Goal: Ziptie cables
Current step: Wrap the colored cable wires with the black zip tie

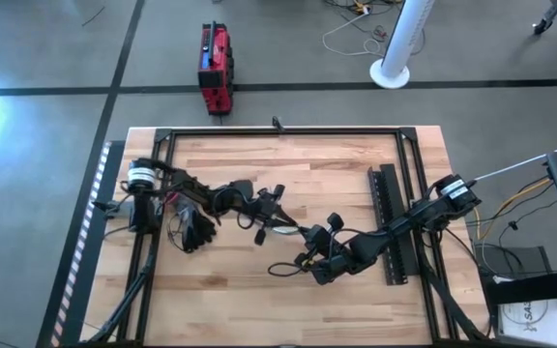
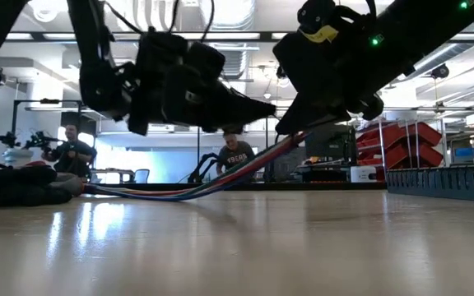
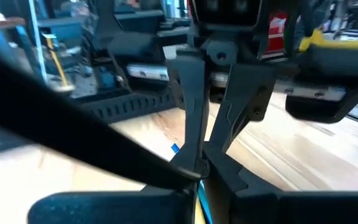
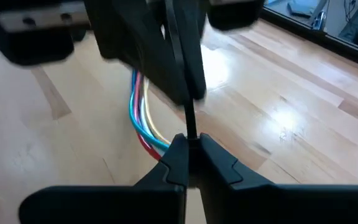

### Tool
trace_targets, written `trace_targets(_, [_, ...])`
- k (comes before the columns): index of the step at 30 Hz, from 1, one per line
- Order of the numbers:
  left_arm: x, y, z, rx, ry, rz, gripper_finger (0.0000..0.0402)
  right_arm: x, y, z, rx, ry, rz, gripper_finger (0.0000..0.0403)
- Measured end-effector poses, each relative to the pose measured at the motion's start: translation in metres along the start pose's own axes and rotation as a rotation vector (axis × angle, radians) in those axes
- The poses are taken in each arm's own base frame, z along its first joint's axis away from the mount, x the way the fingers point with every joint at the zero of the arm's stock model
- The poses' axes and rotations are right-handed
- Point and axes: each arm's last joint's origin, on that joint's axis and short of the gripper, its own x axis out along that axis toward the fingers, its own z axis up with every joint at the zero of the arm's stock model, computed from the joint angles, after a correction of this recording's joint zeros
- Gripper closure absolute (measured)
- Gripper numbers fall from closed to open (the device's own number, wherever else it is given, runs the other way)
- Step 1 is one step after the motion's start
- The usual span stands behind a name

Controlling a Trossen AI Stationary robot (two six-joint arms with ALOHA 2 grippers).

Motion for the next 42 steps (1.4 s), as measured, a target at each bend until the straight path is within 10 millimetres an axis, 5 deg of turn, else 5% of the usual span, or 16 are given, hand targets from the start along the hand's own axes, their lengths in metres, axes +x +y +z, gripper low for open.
trace_targets(12, [-0.043,-0.009,0.019,0.071,-0.043,0.081,0.0400,0.000,0.000,0.000,-0.006,0.015,0.007,0.0400])
trace_targets(22, [-0.056,-0.016,0.024,0.071,-0.078,0.065,0.0400,0.000,-0.004,-0.006,-0.019,0.054,-0.003,0.0397])
trace_targets(33, [-0.078,-0.039,-0.014,-0.061,0.083,0.014,0.0401,-0.002,0.000,-0.008,-0.012,0.199,0.135,0.0279])
trace_targets(42, [-0.078,-0.047,-0.032,-0.124,0.166,-0.009,0.0401,-0.027,-0.010,0.023,-0.059,0.228,0.258,0.0229])
